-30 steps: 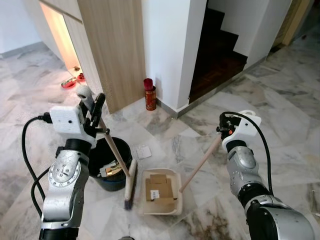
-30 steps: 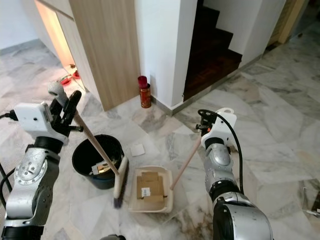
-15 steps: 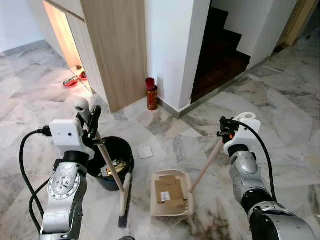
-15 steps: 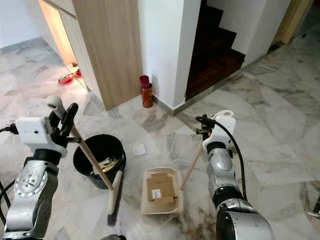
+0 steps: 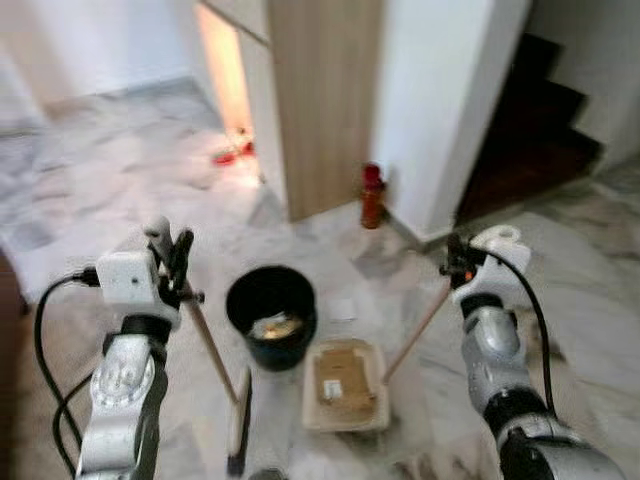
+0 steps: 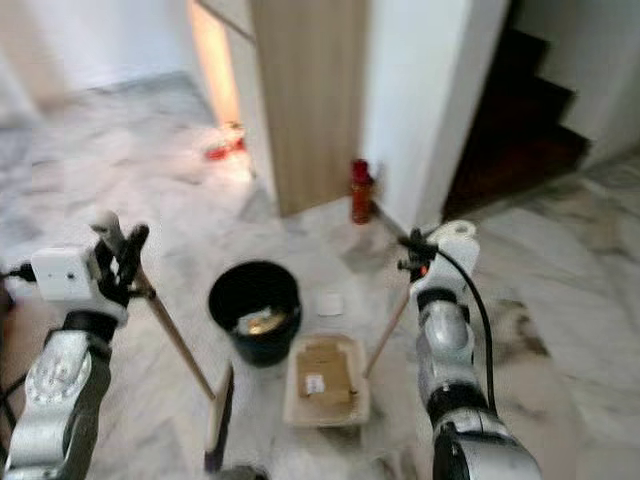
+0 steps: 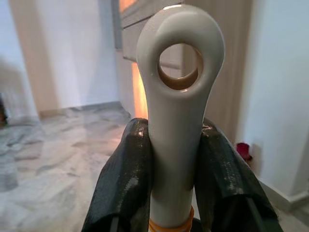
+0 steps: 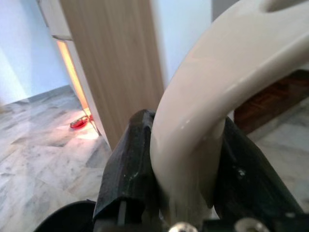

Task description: Sweep floor

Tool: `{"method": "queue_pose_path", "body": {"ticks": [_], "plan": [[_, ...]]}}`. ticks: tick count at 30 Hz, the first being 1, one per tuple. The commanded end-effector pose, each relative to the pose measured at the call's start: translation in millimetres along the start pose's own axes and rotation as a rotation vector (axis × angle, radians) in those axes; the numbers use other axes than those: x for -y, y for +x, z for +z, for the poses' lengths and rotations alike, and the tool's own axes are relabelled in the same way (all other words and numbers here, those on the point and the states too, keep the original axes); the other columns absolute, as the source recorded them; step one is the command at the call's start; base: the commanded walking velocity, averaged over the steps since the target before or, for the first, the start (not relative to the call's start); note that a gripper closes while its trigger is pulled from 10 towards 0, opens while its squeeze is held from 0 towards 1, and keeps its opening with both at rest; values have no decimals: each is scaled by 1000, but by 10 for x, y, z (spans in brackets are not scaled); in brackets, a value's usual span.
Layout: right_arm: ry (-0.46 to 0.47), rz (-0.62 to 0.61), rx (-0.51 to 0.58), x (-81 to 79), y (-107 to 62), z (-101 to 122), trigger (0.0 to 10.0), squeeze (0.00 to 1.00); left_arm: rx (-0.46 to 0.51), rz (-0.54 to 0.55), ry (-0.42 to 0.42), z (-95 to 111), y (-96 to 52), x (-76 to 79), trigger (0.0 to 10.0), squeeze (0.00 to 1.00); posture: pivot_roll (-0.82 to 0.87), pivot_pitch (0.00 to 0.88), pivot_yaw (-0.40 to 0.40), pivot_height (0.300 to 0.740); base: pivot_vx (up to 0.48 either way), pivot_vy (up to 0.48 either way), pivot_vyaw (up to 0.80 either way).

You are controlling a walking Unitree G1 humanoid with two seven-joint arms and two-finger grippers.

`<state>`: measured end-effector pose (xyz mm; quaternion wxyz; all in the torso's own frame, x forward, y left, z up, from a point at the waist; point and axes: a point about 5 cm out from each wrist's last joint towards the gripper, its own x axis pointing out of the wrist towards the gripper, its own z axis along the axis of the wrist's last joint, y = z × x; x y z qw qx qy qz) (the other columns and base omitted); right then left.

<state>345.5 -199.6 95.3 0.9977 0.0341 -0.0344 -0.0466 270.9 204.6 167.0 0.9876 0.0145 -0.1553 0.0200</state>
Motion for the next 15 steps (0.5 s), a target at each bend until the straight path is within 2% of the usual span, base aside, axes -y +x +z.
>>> {"method": "queue_pose_path", "body": {"ticks": [1,7,15], "plan": [[15,5,100,-23,53,183,10000,0,49,-4,8,74,30,-17,10000,0,113,0,44,740,0,0,719],[11,-2,98,13,35,183,10000,0,35,-2,20,22,18,-43,10000,0,105,0,42,740,0,0,680],[-24,5,83,64,-19,150,10000,0,20,-1,25,-19,-8,-58,10000,0,99,0,44,740,0,0,0]]}}
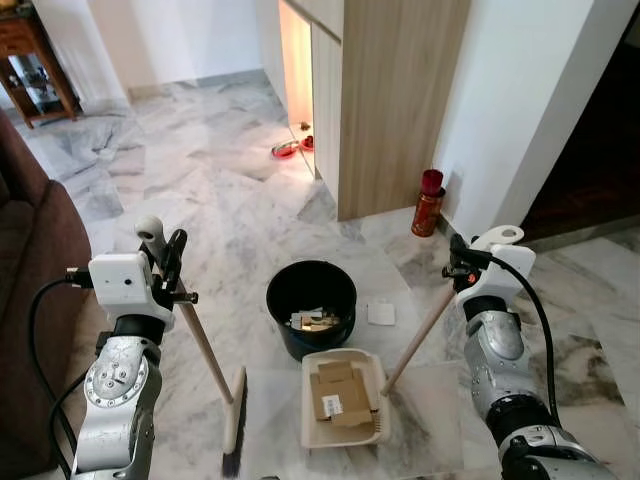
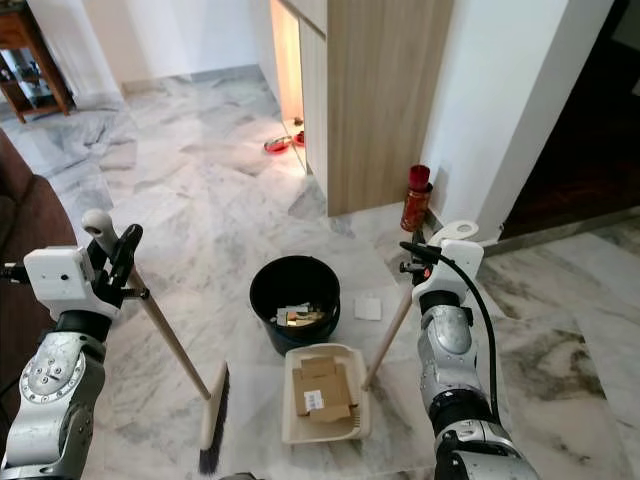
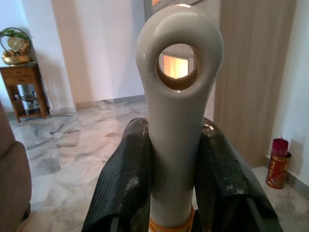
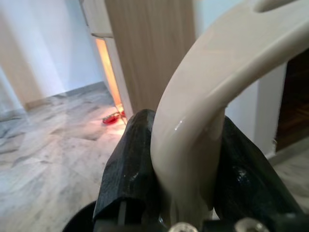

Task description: Sweep floor

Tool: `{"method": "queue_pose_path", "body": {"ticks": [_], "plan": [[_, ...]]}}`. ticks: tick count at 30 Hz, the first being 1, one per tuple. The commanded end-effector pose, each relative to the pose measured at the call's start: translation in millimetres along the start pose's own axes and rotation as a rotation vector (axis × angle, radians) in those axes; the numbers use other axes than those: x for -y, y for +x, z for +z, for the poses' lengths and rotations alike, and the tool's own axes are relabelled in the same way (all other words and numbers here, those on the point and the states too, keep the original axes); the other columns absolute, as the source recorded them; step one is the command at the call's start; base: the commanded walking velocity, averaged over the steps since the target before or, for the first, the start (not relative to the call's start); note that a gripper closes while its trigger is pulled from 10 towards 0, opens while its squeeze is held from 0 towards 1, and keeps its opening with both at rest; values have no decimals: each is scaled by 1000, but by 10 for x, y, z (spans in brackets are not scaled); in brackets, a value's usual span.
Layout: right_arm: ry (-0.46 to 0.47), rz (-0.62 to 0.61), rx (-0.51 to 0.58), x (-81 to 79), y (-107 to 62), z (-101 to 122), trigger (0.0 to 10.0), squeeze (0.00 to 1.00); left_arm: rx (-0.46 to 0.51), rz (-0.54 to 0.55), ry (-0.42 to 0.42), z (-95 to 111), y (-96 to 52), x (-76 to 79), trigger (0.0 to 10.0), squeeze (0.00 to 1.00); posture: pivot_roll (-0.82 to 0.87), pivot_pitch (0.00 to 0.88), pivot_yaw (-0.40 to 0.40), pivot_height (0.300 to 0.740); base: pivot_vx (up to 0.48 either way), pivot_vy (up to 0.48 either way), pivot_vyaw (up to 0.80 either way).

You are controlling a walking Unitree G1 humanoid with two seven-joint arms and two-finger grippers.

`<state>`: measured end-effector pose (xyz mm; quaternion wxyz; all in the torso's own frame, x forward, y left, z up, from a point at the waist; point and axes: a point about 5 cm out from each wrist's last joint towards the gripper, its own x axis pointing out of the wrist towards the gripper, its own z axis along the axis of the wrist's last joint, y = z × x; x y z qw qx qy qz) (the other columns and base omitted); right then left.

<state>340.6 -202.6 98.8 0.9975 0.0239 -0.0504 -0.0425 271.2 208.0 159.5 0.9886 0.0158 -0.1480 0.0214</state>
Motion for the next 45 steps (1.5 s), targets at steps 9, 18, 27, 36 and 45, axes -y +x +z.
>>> {"method": "queue_pose_path", "body": {"ticks": [9,18,27,36,45], "plan": [[-40,-2,93,98,-48,169,10000,0,40,-1,49,42,3,-18,10000,0,86,0,58,740,0,0,0],[-39,1,81,90,-22,197,10000,0,68,0,94,54,-28,-20,10000,0,103,9,53,740,0,0,0],[-36,19,82,52,5,235,10000,0,71,3,87,39,-39,4,10000,0,102,19,48,740,0,0,0],[-31,27,94,24,-48,258,10000,0,71,4,67,27,-66,4,10000,0,94,20,49,740,0,0,0],[-30,24,107,35,-72,305,10000,0,78,-4,57,30,-62,25,10000,0,84,1,51,740,0,0,0]]}}
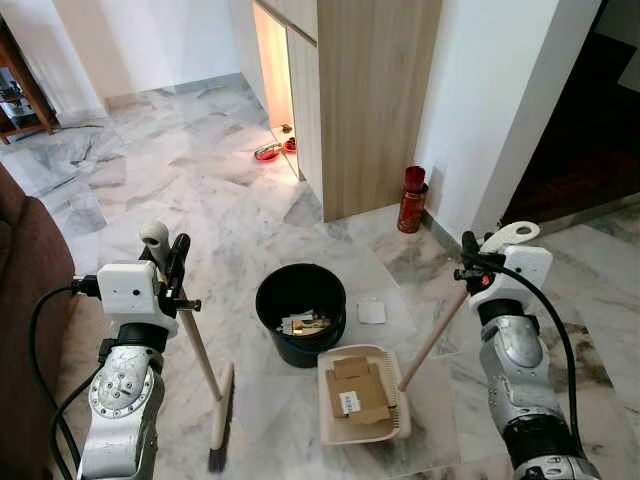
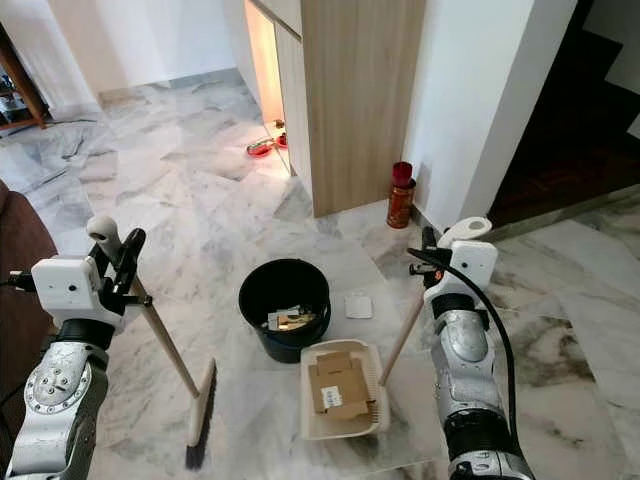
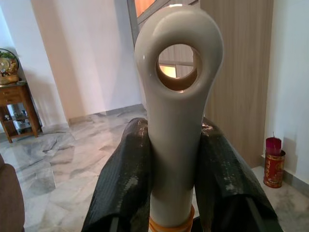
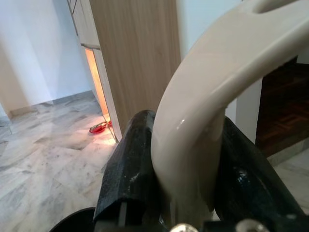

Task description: Sweep floor

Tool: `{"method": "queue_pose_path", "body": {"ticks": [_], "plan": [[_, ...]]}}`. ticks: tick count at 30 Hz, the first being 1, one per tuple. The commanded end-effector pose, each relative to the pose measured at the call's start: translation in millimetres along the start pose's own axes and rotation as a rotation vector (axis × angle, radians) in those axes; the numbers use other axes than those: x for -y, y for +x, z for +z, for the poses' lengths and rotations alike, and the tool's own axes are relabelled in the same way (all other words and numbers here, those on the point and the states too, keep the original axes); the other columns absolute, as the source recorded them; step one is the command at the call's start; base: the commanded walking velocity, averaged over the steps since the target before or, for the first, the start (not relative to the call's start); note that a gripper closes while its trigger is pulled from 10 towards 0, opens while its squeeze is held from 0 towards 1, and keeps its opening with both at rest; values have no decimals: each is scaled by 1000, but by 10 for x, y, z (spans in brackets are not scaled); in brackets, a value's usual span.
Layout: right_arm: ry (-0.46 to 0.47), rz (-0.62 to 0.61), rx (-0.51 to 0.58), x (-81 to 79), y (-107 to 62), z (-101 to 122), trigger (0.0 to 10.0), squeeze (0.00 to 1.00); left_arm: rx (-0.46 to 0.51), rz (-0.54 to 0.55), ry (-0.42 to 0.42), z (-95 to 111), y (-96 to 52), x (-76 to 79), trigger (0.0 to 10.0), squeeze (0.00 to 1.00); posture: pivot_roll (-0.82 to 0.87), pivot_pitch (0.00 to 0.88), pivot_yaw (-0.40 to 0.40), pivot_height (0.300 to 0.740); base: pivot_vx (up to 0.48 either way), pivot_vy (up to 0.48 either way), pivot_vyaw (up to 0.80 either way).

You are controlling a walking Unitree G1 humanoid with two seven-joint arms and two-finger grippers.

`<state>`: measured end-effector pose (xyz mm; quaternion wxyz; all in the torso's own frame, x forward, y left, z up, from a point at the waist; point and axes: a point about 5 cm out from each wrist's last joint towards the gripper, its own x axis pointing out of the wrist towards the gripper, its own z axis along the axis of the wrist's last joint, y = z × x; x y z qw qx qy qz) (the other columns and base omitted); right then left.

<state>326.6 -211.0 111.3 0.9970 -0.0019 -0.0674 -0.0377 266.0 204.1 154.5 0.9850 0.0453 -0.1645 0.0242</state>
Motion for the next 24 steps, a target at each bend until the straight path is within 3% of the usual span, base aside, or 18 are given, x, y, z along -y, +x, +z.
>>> {"method": "queue_pose_path", "body": {"ticks": [1,6,24], "plan": [[19,10,71,-45,51,165,10000,0,43,-2,-2,59,7,-14,10000,0,84,1,51,740,0,0,0],[20,17,77,-52,43,196,10000,0,47,-6,-3,60,7,3,10000,0,81,0,47,740,-305,0,0],[20,24,81,-35,-5,278,10000,0,37,-2,-4,38,9,30,10000,0,74,7,39,740,0,0,0]]}}
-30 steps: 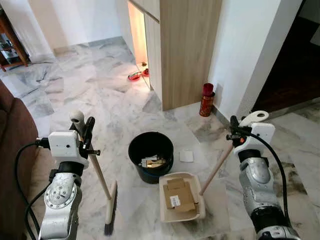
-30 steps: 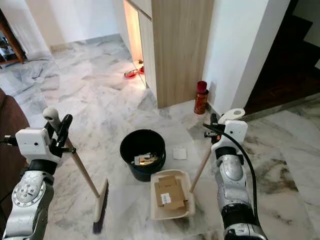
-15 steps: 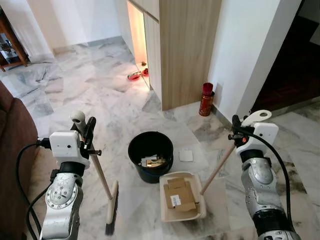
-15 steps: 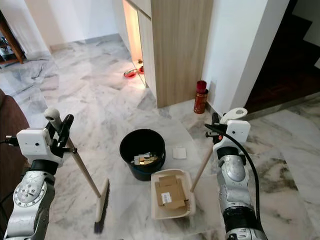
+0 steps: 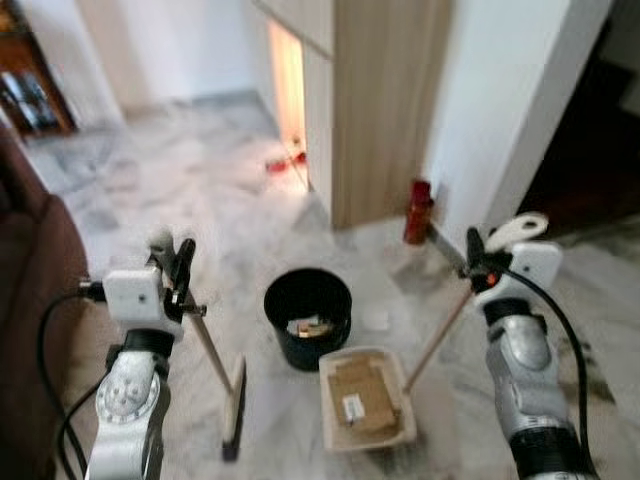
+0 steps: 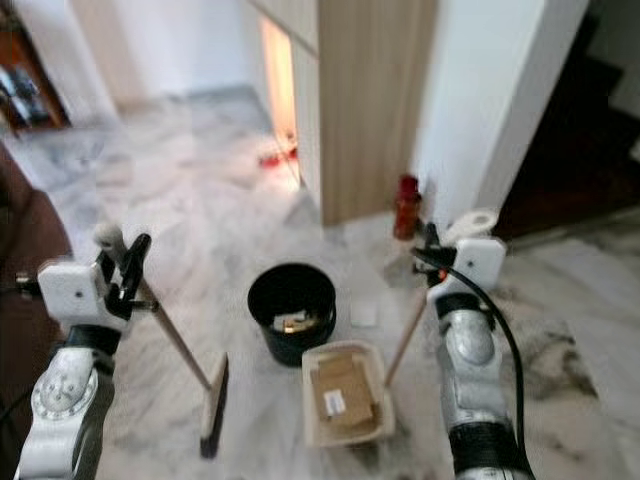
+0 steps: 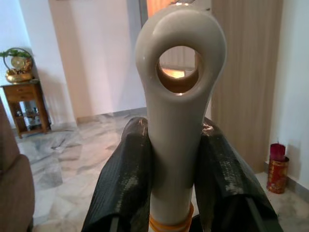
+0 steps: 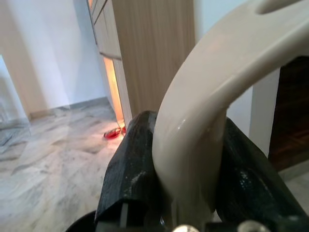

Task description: Sweep floor

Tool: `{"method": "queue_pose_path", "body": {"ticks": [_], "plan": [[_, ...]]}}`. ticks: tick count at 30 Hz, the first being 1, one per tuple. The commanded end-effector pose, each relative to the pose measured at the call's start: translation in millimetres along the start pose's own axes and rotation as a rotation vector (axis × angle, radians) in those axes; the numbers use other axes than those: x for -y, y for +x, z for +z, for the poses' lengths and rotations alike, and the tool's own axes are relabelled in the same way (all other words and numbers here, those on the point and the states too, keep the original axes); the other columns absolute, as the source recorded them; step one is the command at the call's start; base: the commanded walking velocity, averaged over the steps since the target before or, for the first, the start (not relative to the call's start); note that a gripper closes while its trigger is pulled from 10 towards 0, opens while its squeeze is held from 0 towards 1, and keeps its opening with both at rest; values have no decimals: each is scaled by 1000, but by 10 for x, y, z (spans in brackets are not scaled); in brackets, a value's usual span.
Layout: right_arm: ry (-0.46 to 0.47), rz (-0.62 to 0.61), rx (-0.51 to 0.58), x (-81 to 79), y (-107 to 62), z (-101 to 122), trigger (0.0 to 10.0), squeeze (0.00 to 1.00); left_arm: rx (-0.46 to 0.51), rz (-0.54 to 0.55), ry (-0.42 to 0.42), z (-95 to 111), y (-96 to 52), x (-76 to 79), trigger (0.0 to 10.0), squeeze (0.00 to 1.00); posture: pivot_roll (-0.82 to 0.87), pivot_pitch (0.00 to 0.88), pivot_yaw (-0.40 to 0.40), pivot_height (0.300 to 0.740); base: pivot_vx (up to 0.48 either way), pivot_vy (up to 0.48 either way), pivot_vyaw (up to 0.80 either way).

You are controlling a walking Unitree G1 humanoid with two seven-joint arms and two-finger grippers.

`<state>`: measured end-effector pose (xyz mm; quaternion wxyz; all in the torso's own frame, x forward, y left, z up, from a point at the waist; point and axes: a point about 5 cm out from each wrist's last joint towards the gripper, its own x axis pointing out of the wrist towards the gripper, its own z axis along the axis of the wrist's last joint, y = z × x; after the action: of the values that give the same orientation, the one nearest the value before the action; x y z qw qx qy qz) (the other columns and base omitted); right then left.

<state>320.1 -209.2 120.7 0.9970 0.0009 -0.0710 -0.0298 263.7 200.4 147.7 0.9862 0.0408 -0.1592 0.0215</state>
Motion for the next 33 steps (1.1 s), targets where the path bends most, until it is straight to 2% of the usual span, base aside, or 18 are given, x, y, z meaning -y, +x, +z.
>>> {"method": "queue_pose_path", "body": {"ticks": [1,8,13,14,17,19,22,23,24,26,29,30,31,33], "plan": [[12,8,73,-14,50,179,10000,0,48,4,7,93,56,-11,10000,0,74,8,39,740,0,0,0],[10,10,91,2,12,253,10000,0,47,10,10,95,65,-22,10000,0,73,16,41,740,0,0,0],[-20,21,126,67,-97,394,10000,0,43,10,14,91,66,-38,10000,0,64,26,48,740,0,0,0],[-40,26,185,76,-145,525,10000,0,41,7,15,87,69,-45,10000,0,57,27,50,740,0,0,0],[-34,52,254,56,-201,721,10000,0,37,4,14,81,78,-49,10000,0,46,28,56,740,0,0,0],[72,47,213,53,-229,729,10000,0,35,-2,13,77,86,-40,10000,0,43,28,57,740,0,0,0],[46,114,188,-44,-356,753,10000,0,34,-16,14,74,91,-25,10000,0,42,24,60,740,0,0,0],[69,112,193,-73,-423,785,10000,0,35,-13,12,84,95,-34,10000,0,27,27,70,740,0,0,0],[50,107,197,-76,-449,810,10000,0,34,-9,10,84,100,-40,10000,0,23,29,72,740,0,0,0],[32,98,201,-69,-458,831,10000,0,27,-12,9,64,101,-38,10000,0,13,28,76,740,0,0,0],[122,76,216,-98,-440,927,10000,0,22,-33,10,48,114,-13,10000,0,9,23,77,740,0,0,0],[112,96,223,-147,-439,966,10000,0,23,-35,10,50,118,-10,10000,0,8,22,77,740,0,0,0],[106,155,243,-279,-447,1073,10000,0,28,-30,6,61,130,-10,10000,0,6,17,77,740,0,0,0],[97,178,259,-328,-437,1133,10000,0,30,-29,4,64,133,-7,10000,0,6,17,77,740,0,0,0]]}}
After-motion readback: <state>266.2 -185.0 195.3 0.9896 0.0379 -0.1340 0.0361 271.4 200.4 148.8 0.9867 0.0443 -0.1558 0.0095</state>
